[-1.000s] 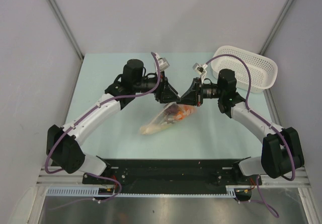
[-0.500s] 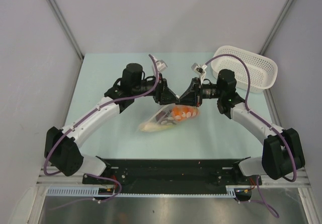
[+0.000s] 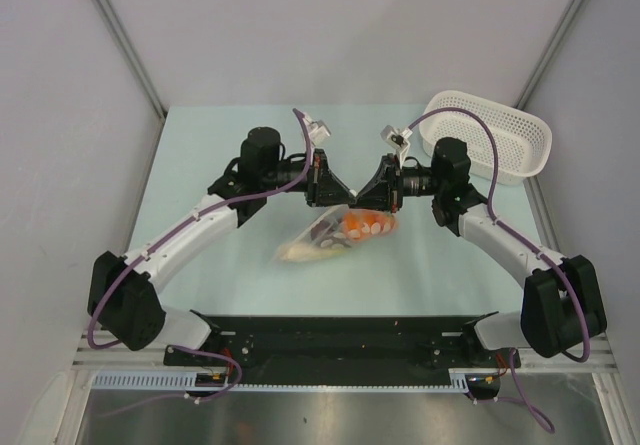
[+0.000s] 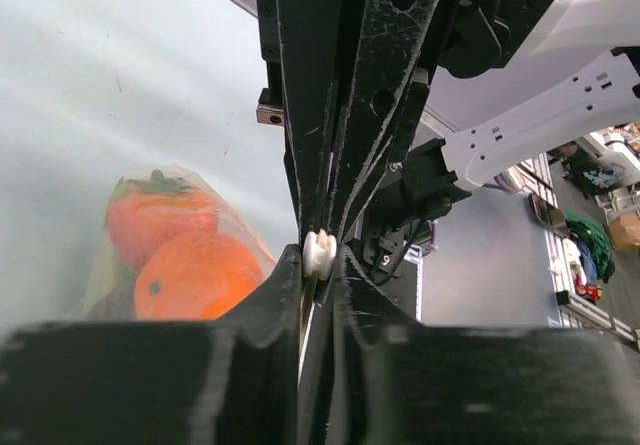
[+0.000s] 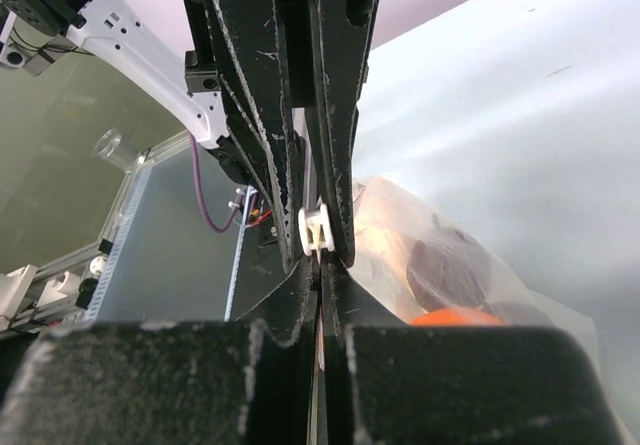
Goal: Open the zip-top bag and remove the fake food
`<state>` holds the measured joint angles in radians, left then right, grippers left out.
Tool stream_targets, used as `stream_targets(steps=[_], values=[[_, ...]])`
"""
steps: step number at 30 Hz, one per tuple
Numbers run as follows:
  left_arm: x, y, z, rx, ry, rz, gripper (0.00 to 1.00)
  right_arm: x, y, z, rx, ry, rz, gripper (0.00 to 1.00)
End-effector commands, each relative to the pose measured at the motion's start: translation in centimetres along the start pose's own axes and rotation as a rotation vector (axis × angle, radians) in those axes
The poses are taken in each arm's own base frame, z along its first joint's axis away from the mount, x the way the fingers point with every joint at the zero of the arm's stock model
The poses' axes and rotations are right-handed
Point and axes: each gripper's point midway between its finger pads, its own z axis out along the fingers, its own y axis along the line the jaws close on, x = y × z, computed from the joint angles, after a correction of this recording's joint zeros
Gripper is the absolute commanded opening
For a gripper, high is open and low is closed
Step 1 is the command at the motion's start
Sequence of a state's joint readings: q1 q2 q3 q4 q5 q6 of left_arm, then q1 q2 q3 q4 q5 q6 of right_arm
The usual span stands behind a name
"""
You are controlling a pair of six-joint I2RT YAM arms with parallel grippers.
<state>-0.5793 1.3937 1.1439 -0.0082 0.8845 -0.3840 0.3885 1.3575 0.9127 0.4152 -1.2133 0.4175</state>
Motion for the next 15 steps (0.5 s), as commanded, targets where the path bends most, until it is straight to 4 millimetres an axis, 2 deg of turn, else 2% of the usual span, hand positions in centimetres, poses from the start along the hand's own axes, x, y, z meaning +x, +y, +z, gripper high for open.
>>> stream_targets(steps=[1,2,10,15], values=[[-1.1,-0.9,-0.6,0.035,-0.035,0.061,0.03,-1.6,1.8,-0.1,-0.039,-0.013,-0.102,0.00],[-0.9,-0.9,-0.6,0.031,-0.029,0.059,0.00,-1.6,1.8,-0.1,-0.037,-0.013,-0.105,0.00],[0.9,0.4,-1.8,-0.033,0.021,0.099,0.00,-2.4,1.1,-0.5,0.027,-0.044,-0.129,0.00],[3.2,1.0,-2.1,-0.048,0.075,0.063,0.00,-3.9,1.0,-0.6,0.069,-0.099,-0.135,0.00]])
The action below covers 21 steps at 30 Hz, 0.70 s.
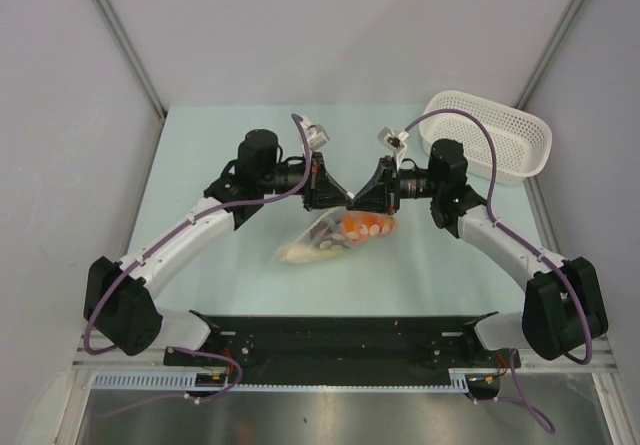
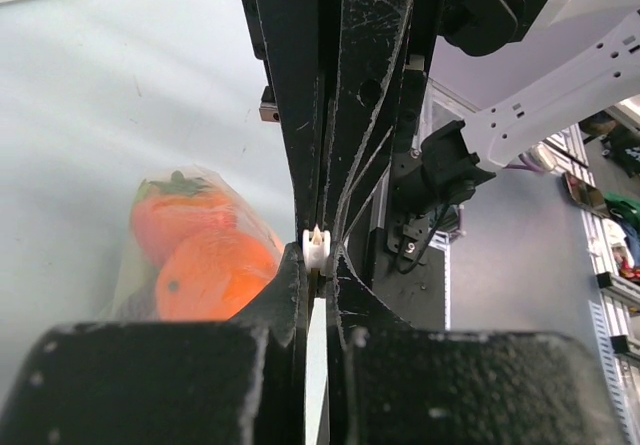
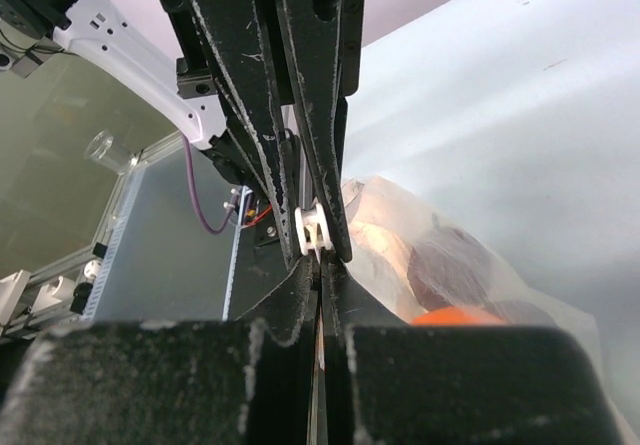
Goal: Open the zip-top bag and remove the fake food
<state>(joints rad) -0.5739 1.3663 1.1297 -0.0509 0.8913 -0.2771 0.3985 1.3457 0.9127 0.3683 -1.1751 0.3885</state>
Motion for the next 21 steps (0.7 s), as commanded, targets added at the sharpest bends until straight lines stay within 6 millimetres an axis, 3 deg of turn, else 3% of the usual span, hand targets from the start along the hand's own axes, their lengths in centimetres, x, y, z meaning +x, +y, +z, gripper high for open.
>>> stream_targets(steps=[1,4,8,12,21], values=[[2.7,0.7,-1.5,-0.045,0.060,-0.015,0.00,-4.4,1.3,-0.8,0.033,-0.121,-0.154,0.00],[3.5,0.8,-1.8,-0.058,0.062,-0.026,0.00,-5.6,1.9,-1.4,0.039,-0.179,-0.163,0.00],[4.3,0.5,-2.5,-0.067,0.063,-0.030,0.00,-5.8,1.3,-2.2,0.075,-0.210,-0.153,0.00],[5.6,1.4,-3.5,-0.133,0.077,-0.055,0.00,-6.4,0.7,-3.2,0.113,-0.235,-0.146,0.00],[8.0,0.4,-5.5,-0.205,0.098,-0.129,0.00,-7.6,-2.5,-5.6,0.219,-0.301,-0.093,0.00]])
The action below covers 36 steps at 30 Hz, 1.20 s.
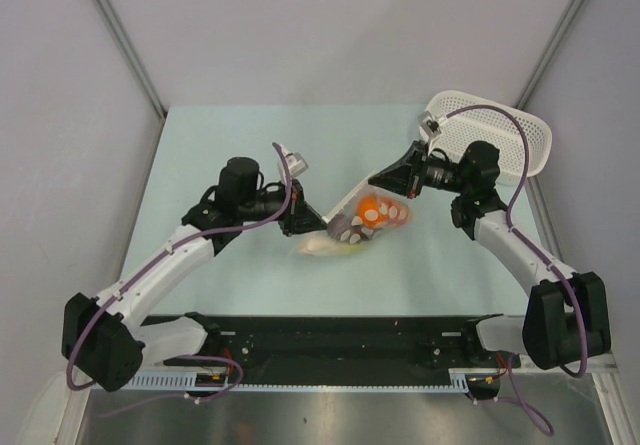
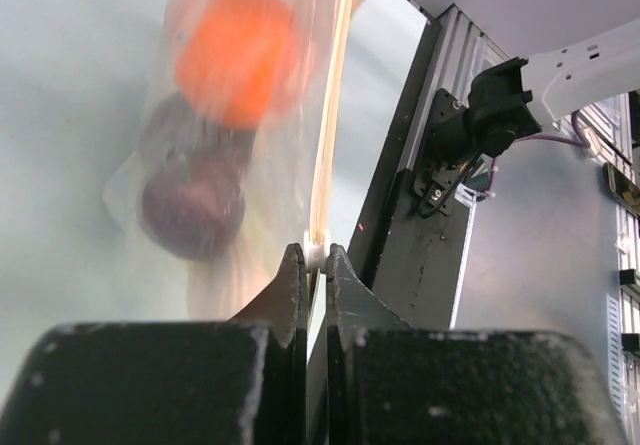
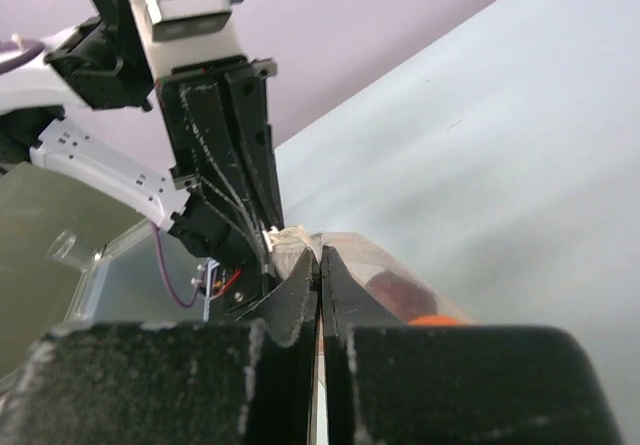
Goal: Open the zip-top bag and remove the fake food
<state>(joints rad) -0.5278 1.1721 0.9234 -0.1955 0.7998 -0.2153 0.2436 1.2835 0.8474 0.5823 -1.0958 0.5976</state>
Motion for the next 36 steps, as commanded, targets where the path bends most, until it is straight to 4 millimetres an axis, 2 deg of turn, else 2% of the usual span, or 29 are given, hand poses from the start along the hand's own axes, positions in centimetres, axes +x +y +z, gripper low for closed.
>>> stream_targets(steps=[1,6,10,15,17,22,23,25,26,27,28,29,30,31,32,35,36], values=[[2.6,-0.1,-1.7,-0.068,0.047,-0.080,0.00,-3.8,-0.9,-0.7,0.065,-0.125,-0.098,0.00],[5.1,-0.8,-3.5,-0.139,0.034,-0.211,0.00,-4.0,-2.3,-0.4,0.085,-0.130,-0.083,0.00],[6.6,-1.5,-5.3,-0.194,0.037,-0.245,0.00,-4.1,-2.8,-0.1,0.079,-0.134,-0.068,0.00],[8.1,-2.6,-6.0,-0.183,0.052,-0.331,0.00,-3.9,-2.5,0.9,0.028,-0.133,-0.091,0.00],[8.4,-3.4,-6.3,-0.159,0.042,-0.347,0.00,-3.6,-3.2,1.1,0.030,-0.130,-0.074,0.00],[9.4,-3.8,-6.6,-0.147,0.076,-0.359,0.00,-2.6,-3.5,1.8,0.010,-0.102,-0.061,0.00],[9.2,-4.4,-6.5,-0.110,0.092,-0.360,0.02,-2.4,-3.6,1.9,0.000,-0.095,-0.057,0.00],[8.3,-5.1,-6.3,-0.065,0.096,-0.347,0.25,-1.9,-3.3,2.2,-0.015,-0.078,-0.052,0.00],[6.6,-5.6,-6.5,-0.056,0.078,-0.299,0.35,-1.7,-3.5,2.2,-0.011,-0.070,-0.050,0.00],[5.8,-5.4,-6.3,-0.060,0.078,-0.286,0.51,-1.4,-3.3,2.3,-0.022,-0.058,-0.051,0.00],[4.9,-5.4,-6.3,-0.064,0.075,-0.267,0.60,-1.1,-3.1,2.4,-0.034,-0.047,-0.048,0.00],[2.7,-6.0,-6.6,-0.067,0.045,-0.203,0.65,-1.0,-2.7,2.5,-0.049,-0.040,-0.054,0.00],[1.7,-5.5,-6.7,-0.099,0.032,-0.180,0.70,-0.6,-2.3,2.4,-0.069,-0.022,-0.055,0.00],[1.0,-4.5,-6.2,-0.127,0.047,-0.170,0.71,-0.5,-2.0,2.5,-0.081,-0.013,-0.060,0.00],[-0.9,-4.6,-6.7,-0.147,0.019,-0.143,0.72,-0.2,-1.6,2.6,-0.099,-0.001,-0.062,0.00],[-4.0,-2.9,-6.2,-0.193,-0.035,-0.133,0.70,0.3,-0.8,2.5,-0.136,0.024,-0.070,0.00],[-4.4,-2.6,-6.0,-0.195,-0.041,-0.132,0.69,0.3,-0.6,2.5,-0.145,0.030,-0.070,0.00]])
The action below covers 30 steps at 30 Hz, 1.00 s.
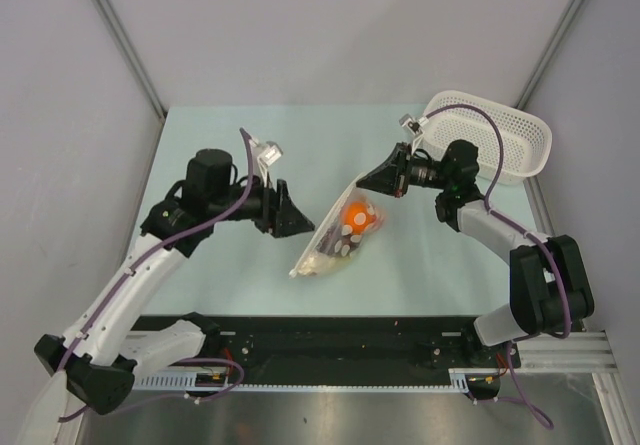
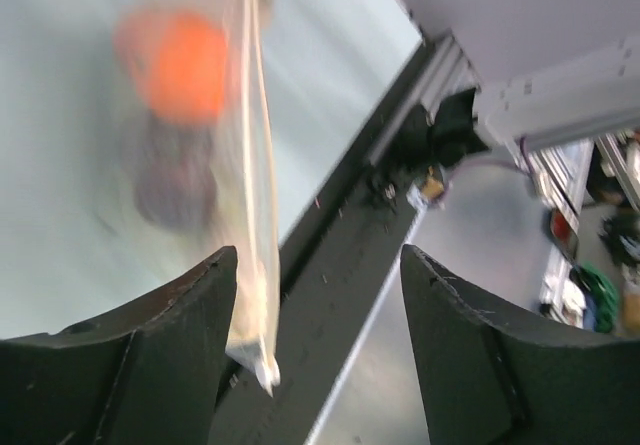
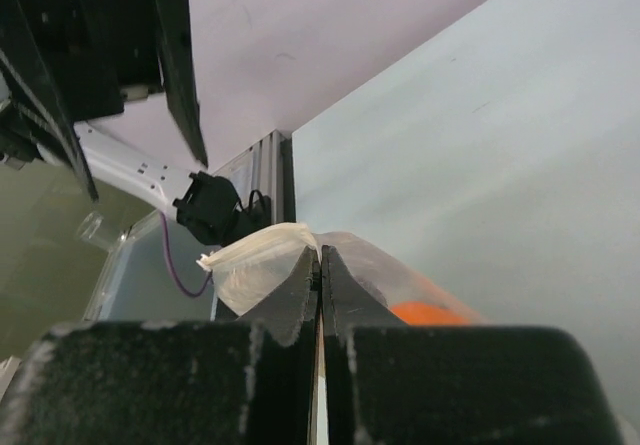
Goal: Open the zip-top bag and remove the fake food
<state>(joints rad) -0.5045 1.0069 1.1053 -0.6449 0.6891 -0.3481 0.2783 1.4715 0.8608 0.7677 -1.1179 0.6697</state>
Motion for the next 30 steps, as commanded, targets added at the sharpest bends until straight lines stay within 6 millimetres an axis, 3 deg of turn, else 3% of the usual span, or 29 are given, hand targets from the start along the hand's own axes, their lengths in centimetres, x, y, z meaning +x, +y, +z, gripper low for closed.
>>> stream_targets(steps=[1,4,5,12,15,25,30], values=[[-3.9,1.4,0.6,-0.046,-0.074,0.062,0.68,-1.5,2.5,0.4,-0.098,0.012,-0.135,0.00],[-4.2,2.0,2.0,-0.019,-0.067,0.068,0.57,-1.6,2.7,0.4,-0.107,0.011,-0.136,0.00],[-4.3,2.2,2.7,0.000,-0.059,0.068,0.47,-1.6,2.8,0.3,-0.111,0.012,-0.134,0.00],[-3.6,2.8,4.0,0.049,-0.032,0.056,0.49,-1.7,3.0,0.4,-0.130,0.008,-0.121,0.00],[-2.8,3.1,4.4,0.061,-0.009,0.045,0.38,-1.7,3.0,0.4,-0.132,0.006,-0.119,0.00],[-0.2,1.7,7.0,0.135,0.068,0.050,0.43,-1.6,2.7,0.6,-0.132,0.006,-0.103,0.00],[-0.4,1.9,7.3,0.122,0.058,0.050,0.44,-1.6,2.8,0.6,-0.134,0.007,-0.101,0.00]])
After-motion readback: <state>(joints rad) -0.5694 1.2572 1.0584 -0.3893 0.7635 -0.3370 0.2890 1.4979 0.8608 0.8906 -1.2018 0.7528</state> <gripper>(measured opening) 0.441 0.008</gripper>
